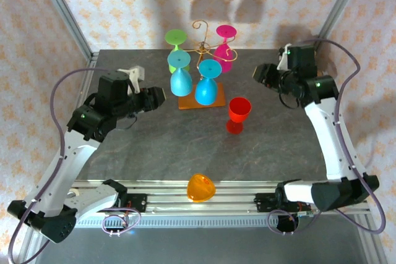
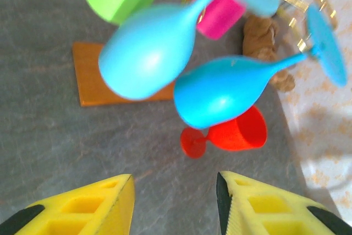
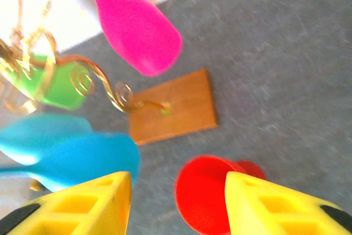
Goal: Take the wine glass off the wine glass rack
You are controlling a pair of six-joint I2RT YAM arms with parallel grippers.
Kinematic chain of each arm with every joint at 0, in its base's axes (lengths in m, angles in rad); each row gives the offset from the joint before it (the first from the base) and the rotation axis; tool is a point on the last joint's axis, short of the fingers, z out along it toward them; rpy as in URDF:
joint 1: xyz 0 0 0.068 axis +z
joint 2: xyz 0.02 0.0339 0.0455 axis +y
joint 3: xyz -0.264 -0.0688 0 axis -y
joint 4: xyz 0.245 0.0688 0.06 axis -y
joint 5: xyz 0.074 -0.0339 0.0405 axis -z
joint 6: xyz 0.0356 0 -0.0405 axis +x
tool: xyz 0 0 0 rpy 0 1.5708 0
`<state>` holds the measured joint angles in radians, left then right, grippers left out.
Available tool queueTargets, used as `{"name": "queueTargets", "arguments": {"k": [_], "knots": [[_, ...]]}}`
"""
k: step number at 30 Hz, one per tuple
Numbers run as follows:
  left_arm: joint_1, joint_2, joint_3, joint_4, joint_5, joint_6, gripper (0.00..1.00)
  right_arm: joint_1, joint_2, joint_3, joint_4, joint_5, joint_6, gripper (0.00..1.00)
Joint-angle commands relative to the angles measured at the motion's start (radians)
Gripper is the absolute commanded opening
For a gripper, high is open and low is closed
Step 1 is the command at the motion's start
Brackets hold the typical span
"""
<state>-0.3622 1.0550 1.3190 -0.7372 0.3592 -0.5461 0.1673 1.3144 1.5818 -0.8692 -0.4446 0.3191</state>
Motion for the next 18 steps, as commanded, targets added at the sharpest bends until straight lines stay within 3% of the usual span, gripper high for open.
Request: {"name": "queueTargets", "arguments": {"k": [1, 8, 18], "knots": [[0.050, 0.037, 0.074, -0.007, 0.029, 0.033, 0.44, -0.036, 0.091, 0.078, 0.123, -0.169, 0.060, 0.51], [0.092, 0.139, 0.174, 0.060, 0.107, 0.011, 0.44, -0.054, 0.328, 0.268, 0.285, -0.254, 0.146, 0.52], [0.101, 0.215, 0.236, 0.097, 0.133, 0.010, 0.45, -0.092, 0.516, 0.388, 0.492, -0.337, 0.284, 0.53]]}}
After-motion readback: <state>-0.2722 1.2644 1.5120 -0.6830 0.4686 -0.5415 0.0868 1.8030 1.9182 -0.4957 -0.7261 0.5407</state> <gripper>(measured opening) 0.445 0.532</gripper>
